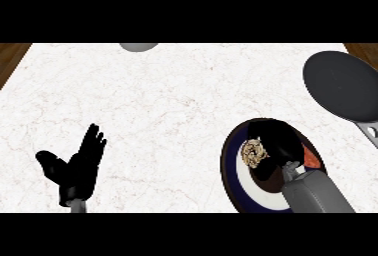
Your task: Pick the cupcake from the plate and place it in the pan
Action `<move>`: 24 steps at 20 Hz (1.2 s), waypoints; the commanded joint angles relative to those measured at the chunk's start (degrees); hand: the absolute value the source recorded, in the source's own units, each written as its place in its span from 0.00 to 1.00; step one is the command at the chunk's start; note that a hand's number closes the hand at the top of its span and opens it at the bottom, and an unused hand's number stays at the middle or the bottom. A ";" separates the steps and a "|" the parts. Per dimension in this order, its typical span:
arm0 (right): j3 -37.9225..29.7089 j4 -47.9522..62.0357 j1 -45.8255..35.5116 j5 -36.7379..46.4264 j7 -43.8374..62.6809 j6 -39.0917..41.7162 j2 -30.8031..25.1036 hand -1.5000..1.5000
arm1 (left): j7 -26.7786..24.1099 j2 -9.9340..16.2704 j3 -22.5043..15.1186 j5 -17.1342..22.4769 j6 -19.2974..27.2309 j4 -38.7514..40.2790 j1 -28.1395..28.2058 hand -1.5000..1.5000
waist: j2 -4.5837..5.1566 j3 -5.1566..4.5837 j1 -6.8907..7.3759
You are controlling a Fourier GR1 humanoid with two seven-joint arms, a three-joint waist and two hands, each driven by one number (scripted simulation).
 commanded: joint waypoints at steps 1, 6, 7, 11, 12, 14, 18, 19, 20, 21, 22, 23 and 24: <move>1.89 -1.64 -0.22 5.66 -2.30 -6.72 -0.04 1.00 | 1.64 -0.23 -1.36 -0.64 0.09 -2.11 2.55 0.50 | 0.09 -0.24 -0.19; -5.50 -13.19 -2.91 7.37 1.11 -13.41 -2.85 1.00 | 0.76 -0.88 0.01 -1.07 1.79 1.06 0.16 0.50 | -0.10 -0.27 -1.34; -5.57 -16.89 -1.06 8.53 1.82 -14.33 -3.81 1.00 | 0.81 -1.34 -0.30 -0.89 1.72 0.97 1.25 0.50 | -0.24 -0.28 -1.69; -7.43 -26.01 -0.33 7.83 8.64 -8.73 -1.67 1.00 | 1.14 -2.52 -2.16 -2.03 2.20 -1.01 2.58 0.50 | -0.10 -0.28 -0.99; -9.22 -24.03 -0.34 7.14 7.07 -9.71 -1.35 1.00 | -0.34 -0.12 0.25 0.20 -1.26 -1.12 3.74 0.50 | 0.05 -0.27 -0.55; -14.67 -25.55 1.56 3.27 4.32 -8.79 -4.75 1.00 | 0.10 -0.29 1.15 0.33 -0.78 1.33 1.68 0.50 | 0.10 -0.27 -0.79; -19.30 -16.72 -9.18 0.36 6.53 -5.88 -2.39 1.00 | -0.05 -2.47 -1.93 -2.29 0.84 0.01 3.49 0.50 | 0.19 -0.26 -0.10; -20.93 -12.65 -8.52 -0.20 2.29 -10.47 -2.26 1.00 | 1.48 -0.36 0.62 0.00 -1.12 0.58 0.80 0.50 | 0.25 -0.25 -0.12; -22.69 -13.70 -10.43 -2.31 3.47 -7.80 -3.02 1.00 | -1.17 0.23 2.72 1.19 -2.95 6.15 -1.15 0.50 | 0.29 -0.28 -0.32; -23.68 -11.03 -9.99 -2.14 1.42 -9.97 -3.23 1.00 | -0.96 2.67 4.87 2.40 -4.72 5.75 -1.70 0.50 | 0.29 -0.27 -0.25; -23.76 -11.76 -6.52 -2.64 -0.48 -11.50 -2.68 1.00 | 0.52 -0.97 1.10 -0.57 -0.20 0.99 1.49 0.50 | 0.20 -0.24 -0.28; -28.32 -5.70 -10.27 -6.29 -4.42 -11.21 -5.79 1.00 | 2.40 -1.54 -0.78 -1.93 1.00 -0.75 0.17 0.50 | 0.30 -0.22 -0.07; -28.19 -2.15 -11.13 -3.67 -5.75 -14.94 -5.57 1.00 | 1.78 -2.36 -1.33 -1.20 0.12 -1.14 2.44 0.50 | 0.33 -0.22 0.18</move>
